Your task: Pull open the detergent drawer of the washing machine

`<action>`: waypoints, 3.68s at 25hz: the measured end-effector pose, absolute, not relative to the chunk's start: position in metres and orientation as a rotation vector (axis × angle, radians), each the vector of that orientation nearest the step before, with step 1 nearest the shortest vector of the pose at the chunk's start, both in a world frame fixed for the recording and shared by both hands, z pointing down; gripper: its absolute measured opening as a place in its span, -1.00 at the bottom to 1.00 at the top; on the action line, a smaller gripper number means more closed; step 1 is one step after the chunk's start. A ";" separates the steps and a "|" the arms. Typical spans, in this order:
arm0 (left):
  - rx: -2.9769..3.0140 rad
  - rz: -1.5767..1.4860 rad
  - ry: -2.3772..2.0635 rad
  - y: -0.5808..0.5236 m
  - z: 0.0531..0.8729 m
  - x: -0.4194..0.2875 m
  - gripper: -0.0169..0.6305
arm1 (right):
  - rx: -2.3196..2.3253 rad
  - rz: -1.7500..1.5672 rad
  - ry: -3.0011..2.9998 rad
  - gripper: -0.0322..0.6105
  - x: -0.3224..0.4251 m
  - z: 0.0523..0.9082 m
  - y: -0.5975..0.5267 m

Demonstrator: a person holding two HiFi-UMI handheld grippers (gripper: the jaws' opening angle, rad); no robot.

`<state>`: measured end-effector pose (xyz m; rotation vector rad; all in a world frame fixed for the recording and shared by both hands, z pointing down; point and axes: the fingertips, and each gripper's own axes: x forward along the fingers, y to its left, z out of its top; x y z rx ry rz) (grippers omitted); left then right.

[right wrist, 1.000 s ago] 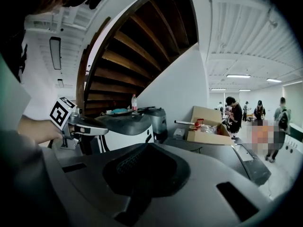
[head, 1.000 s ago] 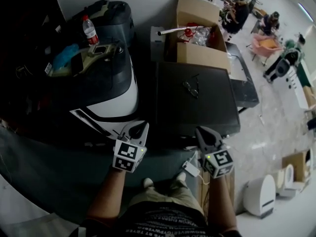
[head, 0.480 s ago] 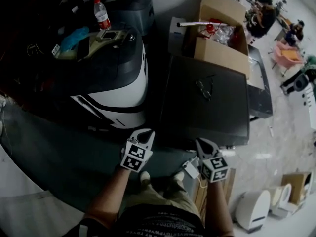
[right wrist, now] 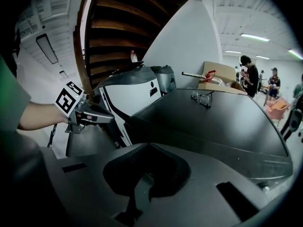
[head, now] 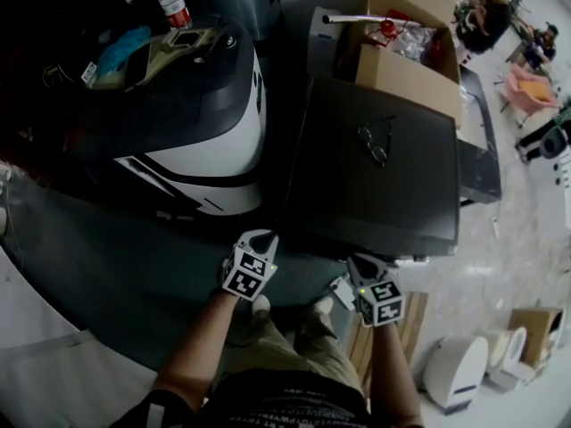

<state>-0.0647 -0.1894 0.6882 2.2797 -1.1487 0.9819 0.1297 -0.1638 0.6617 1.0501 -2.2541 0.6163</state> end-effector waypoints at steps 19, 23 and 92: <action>2.201 1.011 -1.033 -0.201 0.753 -0.057 -0.62 | 0.977 0.677 -2.142 -0.55 0.128 0.747 -0.177; 2.209 1.000 -1.036 -0.207 0.754 -0.054 -0.58 | 1.003 0.684 -2.135 -0.55 0.130 0.747 -0.178; 2.184 1.233 -0.815 -0.160 0.751 -0.052 -0.51 | 0.970 0.839 -1.975 -0.63 0.131 0.767 -0.139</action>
